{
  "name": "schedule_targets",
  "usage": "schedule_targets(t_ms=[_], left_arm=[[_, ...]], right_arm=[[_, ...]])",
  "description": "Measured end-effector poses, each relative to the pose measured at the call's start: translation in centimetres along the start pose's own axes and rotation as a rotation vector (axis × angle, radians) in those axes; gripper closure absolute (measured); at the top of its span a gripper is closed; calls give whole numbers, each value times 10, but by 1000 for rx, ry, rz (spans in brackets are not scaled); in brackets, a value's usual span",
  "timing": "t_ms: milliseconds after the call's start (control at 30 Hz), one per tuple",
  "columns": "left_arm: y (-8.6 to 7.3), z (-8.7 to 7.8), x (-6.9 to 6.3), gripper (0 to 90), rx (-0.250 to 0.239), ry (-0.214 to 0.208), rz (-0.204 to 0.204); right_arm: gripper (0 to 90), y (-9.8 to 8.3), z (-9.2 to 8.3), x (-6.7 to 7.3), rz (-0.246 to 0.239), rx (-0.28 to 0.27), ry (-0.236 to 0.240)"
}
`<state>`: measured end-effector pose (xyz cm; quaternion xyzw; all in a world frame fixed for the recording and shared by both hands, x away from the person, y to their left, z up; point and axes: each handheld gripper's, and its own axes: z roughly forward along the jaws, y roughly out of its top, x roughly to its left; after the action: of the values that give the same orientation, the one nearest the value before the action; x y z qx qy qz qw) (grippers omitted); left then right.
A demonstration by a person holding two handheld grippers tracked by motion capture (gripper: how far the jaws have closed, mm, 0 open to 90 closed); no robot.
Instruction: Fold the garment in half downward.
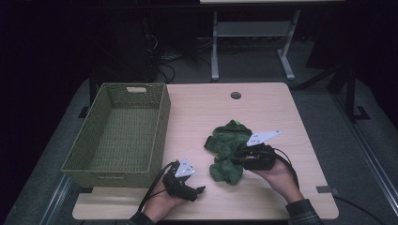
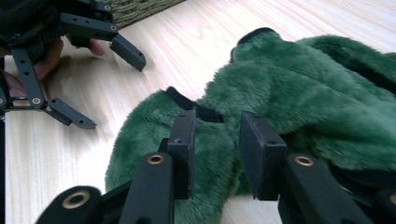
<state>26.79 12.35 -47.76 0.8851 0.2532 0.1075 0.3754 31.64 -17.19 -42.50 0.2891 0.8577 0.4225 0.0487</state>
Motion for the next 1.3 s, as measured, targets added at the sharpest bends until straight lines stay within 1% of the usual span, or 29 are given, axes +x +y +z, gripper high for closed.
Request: schedule_targets(t_ms=[33,100,167,233,267,300,367,400,467,567,667,700,733,767,800,833,867,900,933,967,1033,1067,1133,1233,1300], left_arm=[[1,1,0,120,7,-2,-3],[5,0,0,121,33,-4,4],[7,0,1,126,52,-10,12],[11,2,1,136,69,-29,16],[13,2,0,136,70,-32,10],[16,2,1,136,67,-38,15],[23,1,2,137,49,-39,26],[27,0,3,139,40,-40,31],[33,-2,7,139,20,-41,32],[42,-3,12,139,7,-48,27],[52,-1,17,139,3,-59,31],[54,0,18,156,-2,-66,29],[58,1,19,178,-1,-73,38],[60,2,20,190,1,-72,47],[63,2,22,190,-1,-71,47],[67,2,24,196,-9,-71,46],[70,2,26,207,-20,-68,44],[73,2,28,221,-28,-64,41],[76,2,31,231,-33,-64,41],[80,3,34,242,-40,-60,39],[86,5,38,289,-44,-46,37],[90,6,41,314,-41,-36,44],[97,8,46,343,-41,-25,28],[110,13,56,385,-47,-7,25],[116,18,62,409,-55,6,24]], right_arm=[[623,0,-1,-1,1,0,-8],[607,-1,-4,-2,9,-2,-21],[591,-1,-7,-4,2,-8,-32],[580,0,-11,-6,7,-11,-41],[579,0,-13,-7,6,-24,-46],[574,0,-14,-8,5,-32,-43],[562,1,-17,-11,10,-18,-57],[558,2,-18,-13,4,-24,-59],[554,3,-21,-17,11,-22,-66],[548,4,-24,-22,16,-24,-74],[541,4,-25,-28,31,-35,-76],[540,5,-26,-29,31,-26,-84],[539,6,-26,-30,30,-29,-88],[537,7,-26,-32,32,-29,-89],[537,8,-27,-34,29,-29,-92],[537,10,-28,-35,35,-31,-98],[538,11,-29,-39,29,-39,-104],[536,13,-30,-41,38,-42,-102],[537,14,-30,-42,47,-39,-106],[537,16,-30,-45,43,-35,-115],[537,20,-30,-49,46,-44,-123],[533,22,-29,-52,49,-44,-123],[533,25,-28,-57,59,-35,-132],[541,29,-25,-67,81,-35,-145],[545,31,-22,-74,86,-22,-162]])
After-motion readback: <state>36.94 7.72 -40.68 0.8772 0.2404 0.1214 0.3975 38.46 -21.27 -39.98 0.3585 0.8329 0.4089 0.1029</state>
